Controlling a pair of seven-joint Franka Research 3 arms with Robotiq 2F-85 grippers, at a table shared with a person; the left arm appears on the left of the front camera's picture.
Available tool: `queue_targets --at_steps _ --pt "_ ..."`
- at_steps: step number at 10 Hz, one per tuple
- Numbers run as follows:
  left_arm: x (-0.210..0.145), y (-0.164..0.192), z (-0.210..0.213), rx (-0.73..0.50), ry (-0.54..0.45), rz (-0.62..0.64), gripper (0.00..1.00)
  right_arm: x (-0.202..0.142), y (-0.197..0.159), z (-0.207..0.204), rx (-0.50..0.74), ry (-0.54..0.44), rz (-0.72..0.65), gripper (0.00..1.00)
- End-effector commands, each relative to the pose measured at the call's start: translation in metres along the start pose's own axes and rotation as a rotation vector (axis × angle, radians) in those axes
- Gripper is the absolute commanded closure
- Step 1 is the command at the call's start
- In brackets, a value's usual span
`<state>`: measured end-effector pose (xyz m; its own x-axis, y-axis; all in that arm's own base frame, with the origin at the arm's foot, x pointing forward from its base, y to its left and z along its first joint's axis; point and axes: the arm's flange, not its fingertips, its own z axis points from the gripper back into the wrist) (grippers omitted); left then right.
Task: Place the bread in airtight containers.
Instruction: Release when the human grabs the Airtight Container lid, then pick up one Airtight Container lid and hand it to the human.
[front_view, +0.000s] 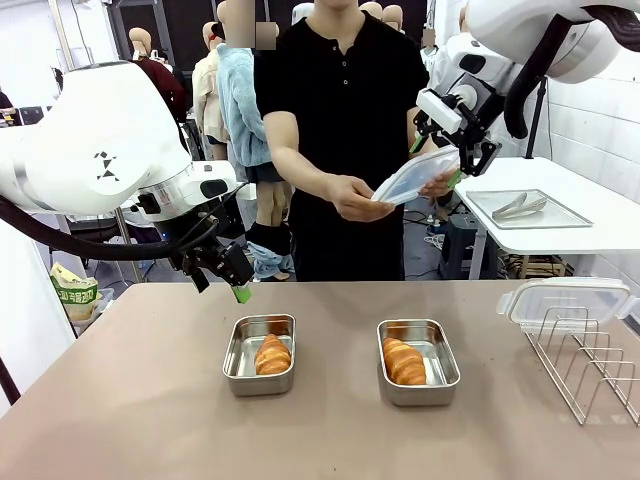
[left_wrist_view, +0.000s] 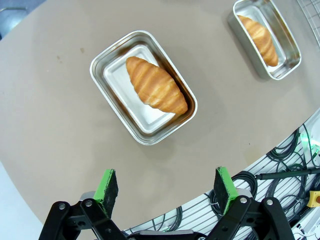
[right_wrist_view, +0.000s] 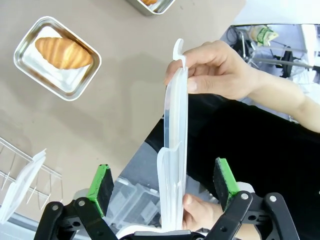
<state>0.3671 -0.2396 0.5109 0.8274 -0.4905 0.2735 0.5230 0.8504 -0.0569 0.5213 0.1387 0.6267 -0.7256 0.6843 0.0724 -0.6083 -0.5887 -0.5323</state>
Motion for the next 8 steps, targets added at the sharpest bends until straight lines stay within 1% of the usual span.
queue_targets --at_steps 1,3,4,5,8 --pt "0.0005 0.0007 0.0002 -0.002 -0.002 0.001 0.00 0.0011 -0.0026 -0.0022 0.026 0.016 -0.025 0.00" --pt "0.0005 0.0007 0.0002 -0.002 -0.002 0.001 0.00 0.0004 -0.0042 -0.0022 0.037 0.010 -0.030 0.00" --pt "0.0005 0.0007 0.0002 -0.002 -0.002 0.001 0.00 0.0013 -0.0078 -0.0046 0.078 -0.018 0.012 0.00" --pt "0.0005 0.0007 0.0002 -0.002 -0.002 0.001 0.00 0.0005 0.0001 -0.0019 0.011 0.004 -0.012 0.00" --pt "0.0005 0.0007 0.0002 -0.002 -0.002 0.001 0.00 0.0005 0.0001 -0.0019 0.011 0.004 -0.012 0.00"
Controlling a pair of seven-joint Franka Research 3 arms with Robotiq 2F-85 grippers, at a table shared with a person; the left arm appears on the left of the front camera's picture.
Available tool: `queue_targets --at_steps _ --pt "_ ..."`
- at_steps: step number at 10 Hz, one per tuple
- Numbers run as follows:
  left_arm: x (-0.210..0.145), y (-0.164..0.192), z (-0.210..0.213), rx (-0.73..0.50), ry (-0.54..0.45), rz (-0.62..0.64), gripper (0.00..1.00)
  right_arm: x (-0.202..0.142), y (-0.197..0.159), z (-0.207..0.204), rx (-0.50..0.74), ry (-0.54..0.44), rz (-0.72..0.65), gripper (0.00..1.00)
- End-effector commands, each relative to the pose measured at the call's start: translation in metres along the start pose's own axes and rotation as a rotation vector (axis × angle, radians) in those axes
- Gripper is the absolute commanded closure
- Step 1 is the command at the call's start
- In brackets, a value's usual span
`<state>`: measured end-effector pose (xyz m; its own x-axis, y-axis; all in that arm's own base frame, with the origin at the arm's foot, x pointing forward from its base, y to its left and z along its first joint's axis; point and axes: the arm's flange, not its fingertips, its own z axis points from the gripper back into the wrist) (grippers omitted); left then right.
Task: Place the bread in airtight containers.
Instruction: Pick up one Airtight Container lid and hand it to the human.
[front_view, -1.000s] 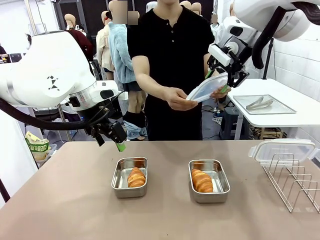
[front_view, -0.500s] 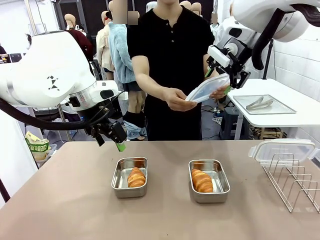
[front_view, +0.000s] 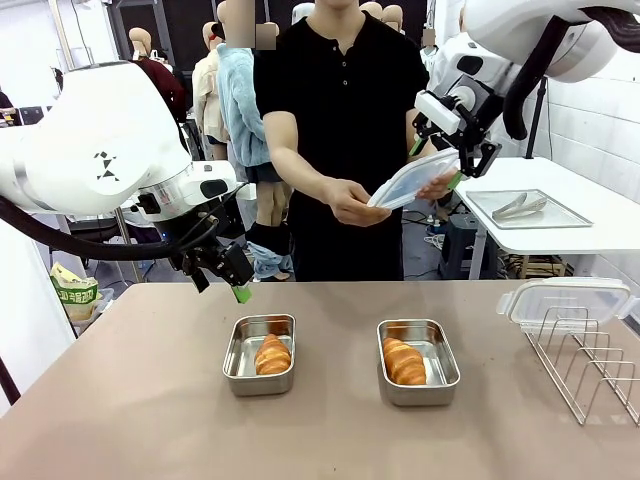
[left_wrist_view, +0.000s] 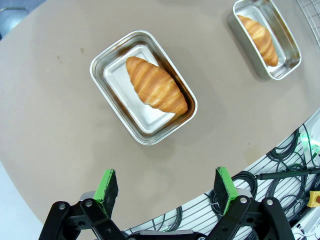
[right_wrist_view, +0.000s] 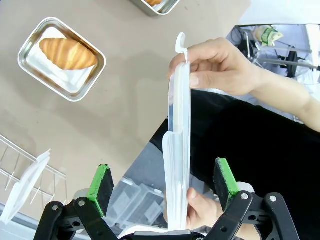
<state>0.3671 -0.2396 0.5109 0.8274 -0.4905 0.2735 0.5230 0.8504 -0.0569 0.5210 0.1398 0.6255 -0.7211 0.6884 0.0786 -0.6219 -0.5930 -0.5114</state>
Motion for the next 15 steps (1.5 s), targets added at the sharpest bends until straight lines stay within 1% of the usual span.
queue_targets --at_steps 1,15 --pt "0.0005 0.0007 0.0002 -0.002 -0.002 0.001 0.00 -0.0004 -0.0001 -0.0005 -0.013 0.006 -0.003 0.00" --pt "0.0005 0.0007 0.0002 -0.002 -0.002 0.001 0.00 -0.0004 -0.0001 -0.0005 -0.013 0.006 -0.003 0.00"
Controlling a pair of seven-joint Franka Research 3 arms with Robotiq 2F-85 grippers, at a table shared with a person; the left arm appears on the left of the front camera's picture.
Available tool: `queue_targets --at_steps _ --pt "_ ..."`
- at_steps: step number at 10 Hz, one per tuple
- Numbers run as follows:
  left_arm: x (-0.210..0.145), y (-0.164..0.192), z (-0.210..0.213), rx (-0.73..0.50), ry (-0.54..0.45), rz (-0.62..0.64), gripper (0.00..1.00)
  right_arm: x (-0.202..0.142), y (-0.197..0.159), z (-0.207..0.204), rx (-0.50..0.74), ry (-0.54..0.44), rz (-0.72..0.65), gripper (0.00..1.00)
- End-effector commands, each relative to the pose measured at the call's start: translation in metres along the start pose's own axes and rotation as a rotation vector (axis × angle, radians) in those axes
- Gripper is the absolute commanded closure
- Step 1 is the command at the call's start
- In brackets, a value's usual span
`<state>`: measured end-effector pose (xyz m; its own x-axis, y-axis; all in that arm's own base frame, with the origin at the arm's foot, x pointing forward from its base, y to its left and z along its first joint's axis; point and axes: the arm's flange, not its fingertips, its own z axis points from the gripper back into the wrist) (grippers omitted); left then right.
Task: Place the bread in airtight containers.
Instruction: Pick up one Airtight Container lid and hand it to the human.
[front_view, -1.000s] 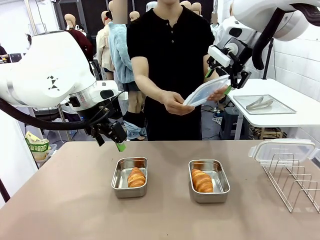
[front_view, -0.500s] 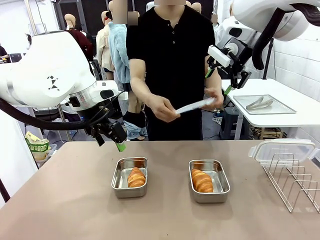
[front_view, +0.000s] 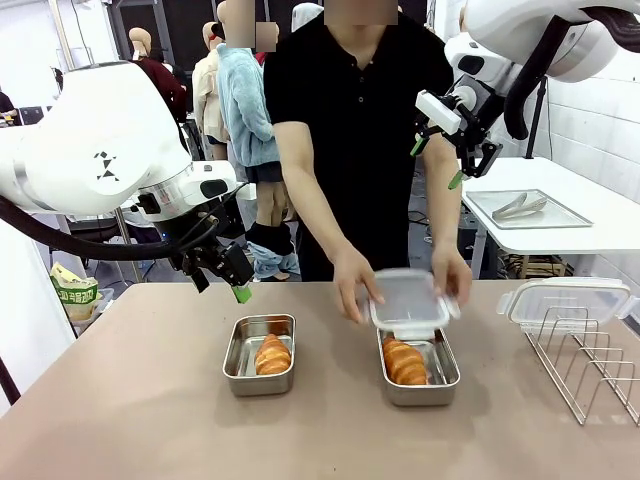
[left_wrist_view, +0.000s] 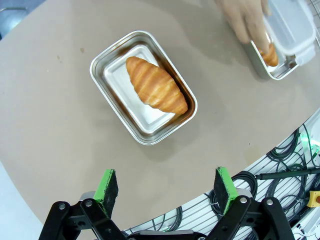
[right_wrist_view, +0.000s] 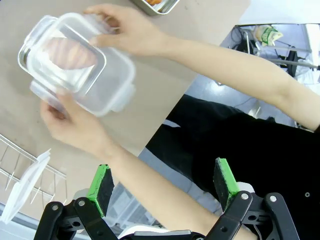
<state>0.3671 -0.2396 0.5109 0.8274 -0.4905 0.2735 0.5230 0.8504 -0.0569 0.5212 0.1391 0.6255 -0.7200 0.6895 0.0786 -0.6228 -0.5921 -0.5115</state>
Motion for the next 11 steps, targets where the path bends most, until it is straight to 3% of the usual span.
queue_targets --at_steps 1,5,8,11 --pt "0.001 0.001 0.000 -0.002 -0.002 0.001 0.00 0.000 0.000 0.000 0.000 0.000 0.000 0.00" --pt "0.001 0.001 0.000 -0.002 -0.002 0.001 0.00 -0.023 0.051 0.055 0.091 -0.025 -0.199 0.00" --pt "0.001 0.001 0.000 -0.002 -0.002 0.001 0.00 -0.063 0.100 0.042 0.197 -0.016 -0.434 0.00" --pt "0.001 0.001 0.000 -0.002 -0.002 0.001 0.00 -0.063 0.142 0.039 0.277 0.049 -0.608 0.00"
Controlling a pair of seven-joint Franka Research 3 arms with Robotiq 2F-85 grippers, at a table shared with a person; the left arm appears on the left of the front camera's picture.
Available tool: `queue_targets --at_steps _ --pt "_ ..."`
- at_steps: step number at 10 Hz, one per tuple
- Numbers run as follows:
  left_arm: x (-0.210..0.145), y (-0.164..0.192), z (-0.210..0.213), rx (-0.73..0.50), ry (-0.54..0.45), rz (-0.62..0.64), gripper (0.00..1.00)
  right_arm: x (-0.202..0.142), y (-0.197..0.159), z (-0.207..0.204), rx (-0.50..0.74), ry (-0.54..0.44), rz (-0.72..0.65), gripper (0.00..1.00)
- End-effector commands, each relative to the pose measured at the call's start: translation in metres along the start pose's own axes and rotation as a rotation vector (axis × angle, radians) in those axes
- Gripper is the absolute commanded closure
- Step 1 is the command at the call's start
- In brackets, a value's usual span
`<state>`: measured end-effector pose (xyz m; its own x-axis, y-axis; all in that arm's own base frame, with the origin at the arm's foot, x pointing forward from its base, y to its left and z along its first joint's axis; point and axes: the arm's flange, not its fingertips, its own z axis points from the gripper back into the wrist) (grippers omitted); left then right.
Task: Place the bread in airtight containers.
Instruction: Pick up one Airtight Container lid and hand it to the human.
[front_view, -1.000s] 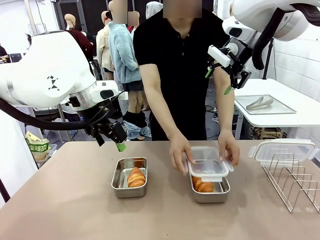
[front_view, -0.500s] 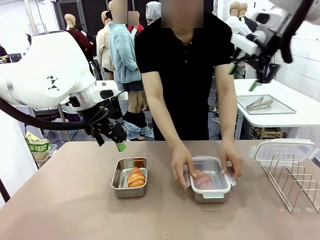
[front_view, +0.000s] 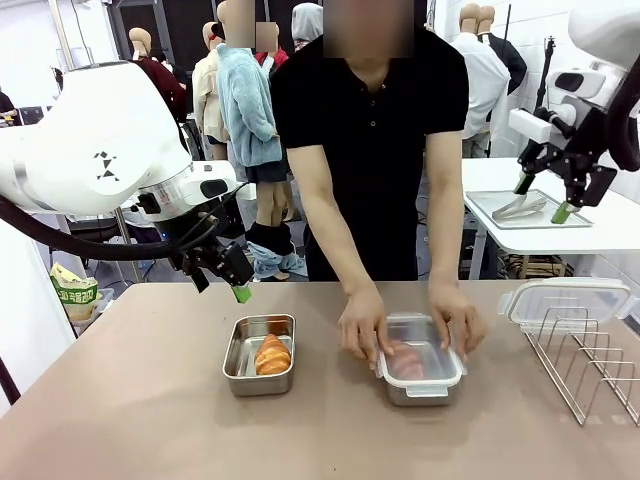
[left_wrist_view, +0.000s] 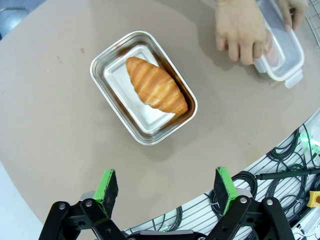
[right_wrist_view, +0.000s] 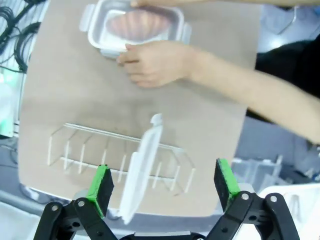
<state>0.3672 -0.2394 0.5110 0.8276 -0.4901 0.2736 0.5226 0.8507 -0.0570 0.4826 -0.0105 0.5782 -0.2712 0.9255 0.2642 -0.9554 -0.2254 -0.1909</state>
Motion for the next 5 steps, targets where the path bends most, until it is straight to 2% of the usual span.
queue_targets --at_steps 1,3,5 --pt "0.000 0.001 0.000 -0.002 -0.001 0.001 0.00 0.009 0.026 0.009 0.057 0.097 -0.124 0.00" --pt "0.000 0.001 0.000 -0.002 -0.001 0.001 0.00 0.007 0.046 0.025 0.181 0.223 -0.212 0.00" --pt "0.000 0.001 0.000 -0.002 -0.001 0.001 0.00 0.004 0.048 0.033 0.225 0.276 -0.213 0.00"
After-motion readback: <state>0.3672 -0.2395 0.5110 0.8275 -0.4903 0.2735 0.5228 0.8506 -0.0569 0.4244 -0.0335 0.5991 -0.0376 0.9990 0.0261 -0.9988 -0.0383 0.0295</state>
